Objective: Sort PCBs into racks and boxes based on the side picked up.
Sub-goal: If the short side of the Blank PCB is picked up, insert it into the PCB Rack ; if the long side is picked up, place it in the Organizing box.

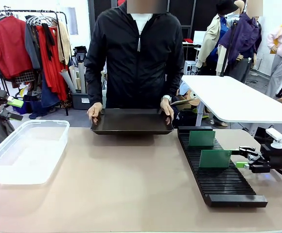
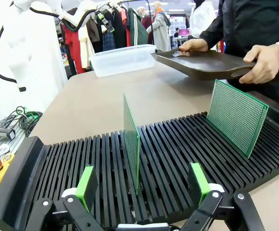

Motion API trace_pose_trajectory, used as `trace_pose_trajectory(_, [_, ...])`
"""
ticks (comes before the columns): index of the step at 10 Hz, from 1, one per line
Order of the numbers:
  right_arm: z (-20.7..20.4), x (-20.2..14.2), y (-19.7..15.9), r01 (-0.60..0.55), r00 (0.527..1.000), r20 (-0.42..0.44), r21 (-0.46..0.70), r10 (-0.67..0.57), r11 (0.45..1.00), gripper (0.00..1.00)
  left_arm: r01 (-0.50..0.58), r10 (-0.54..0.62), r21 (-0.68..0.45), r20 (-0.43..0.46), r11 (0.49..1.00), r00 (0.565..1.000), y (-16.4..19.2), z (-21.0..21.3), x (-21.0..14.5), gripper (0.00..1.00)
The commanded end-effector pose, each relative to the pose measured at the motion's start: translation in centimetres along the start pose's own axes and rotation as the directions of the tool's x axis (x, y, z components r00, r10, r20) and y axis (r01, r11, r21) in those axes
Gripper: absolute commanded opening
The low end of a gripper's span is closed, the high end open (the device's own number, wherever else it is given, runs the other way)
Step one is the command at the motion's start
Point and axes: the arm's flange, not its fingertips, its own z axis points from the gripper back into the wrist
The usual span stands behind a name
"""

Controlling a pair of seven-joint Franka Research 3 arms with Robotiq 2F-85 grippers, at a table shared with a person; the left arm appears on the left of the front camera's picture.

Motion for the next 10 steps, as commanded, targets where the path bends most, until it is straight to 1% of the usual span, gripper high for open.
trace_pose_trajectory(1, [0.8,2.3,0.7,0.0,0.999,-0.032,-0.012,-0.001,1.0,1.0,-0.002,0.002,0.004,0.001,1.0,1.0,-0.3,0.0,0.0,1.0])
trace_pose_trajectory(4, [2.9,7.5,1.9,0.017,1.0,-0.01,-0.048,-0.017,0.999,1.0,-0.002,0.002,0.004,0.001,1.0,1.0,-0.3,0.0,0.0,1.0])
trace_pose_trajectory(6, [3.4,10.6,3.1,0.049,0.999,-0.013,-0.036,-0.049,0.998,1.0,-0.002,0.002,0.004,0.001,1.0,1.0,-0.3,0.0,0.0,1.0])
trace_pose_trajectory(7, [3.2,12.4,4.5,0.084,0.996,-0.026,-0.018,-0.085,0.996,1.0,-0.002,0.002,0.004,0.001,1.0,1.0,-0.3,0.0,0.0,1.0])
trace_pose_trajectory(9, [2.9,15.5,7.7,0.167,0.985,-0.036,-0.046,-0.169,0.985,1.0,-0.002,0.002,0.004,0.001,1.0,1.0,-0.3,0.0,0.0,1.0])
trace_pose_trajectory(10, [2.8,16.7,9.2,0.261,0.963,-0.055,-0.036,-0.262,0.965,1.0,-0.002,0.002,0.004,0.001,1.0,1.0,-0.3,0.0,0.0,1.0])
